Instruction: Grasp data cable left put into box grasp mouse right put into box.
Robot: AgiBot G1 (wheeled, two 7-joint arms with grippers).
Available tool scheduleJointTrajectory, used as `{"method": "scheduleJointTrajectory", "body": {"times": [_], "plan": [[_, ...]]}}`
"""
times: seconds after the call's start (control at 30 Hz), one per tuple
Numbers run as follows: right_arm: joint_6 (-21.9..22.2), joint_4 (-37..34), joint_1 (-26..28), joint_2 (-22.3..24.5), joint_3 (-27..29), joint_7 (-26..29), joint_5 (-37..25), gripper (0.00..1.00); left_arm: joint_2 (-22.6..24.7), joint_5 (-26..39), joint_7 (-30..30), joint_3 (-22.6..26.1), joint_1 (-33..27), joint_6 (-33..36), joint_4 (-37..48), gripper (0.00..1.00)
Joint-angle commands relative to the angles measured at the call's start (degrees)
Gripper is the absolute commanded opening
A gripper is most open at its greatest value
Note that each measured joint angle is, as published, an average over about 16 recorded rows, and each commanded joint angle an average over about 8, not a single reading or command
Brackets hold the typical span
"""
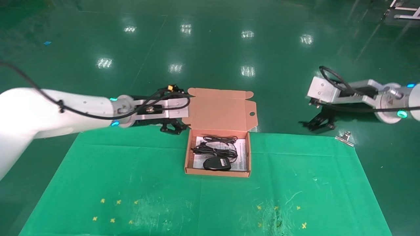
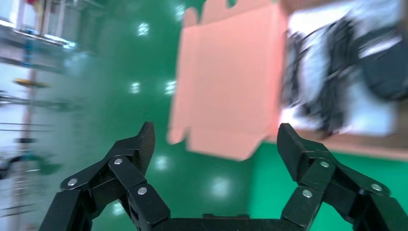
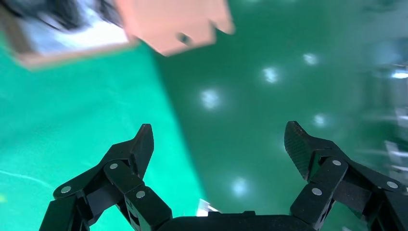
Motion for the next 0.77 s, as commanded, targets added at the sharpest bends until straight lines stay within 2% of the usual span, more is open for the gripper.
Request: {"method": "scheduleJointTrajectory", "body": {"times": [0.03,0.67,0.77], "plan": [[-1.0,0.6,-1.3,0.5,1.1,-0.3,2.2,1.00,-1.2,-1.7,-0.9,-1.4,1.2,1.6,-1.3,1.00],[-10.9,6.7,-13.8,4.9,12.0,-3.7,23.9,1.00,-13.0,-18.5,-9.7,-14.7,12.5,16.9,-13.4,1.00],[-11.7,7.2,-14.8,5.3,12.8,-4.0,25.6,1.00,-13.9,-19.8,-10.4,-15.8,13.4,18.1,-14.4,0.99]]}}
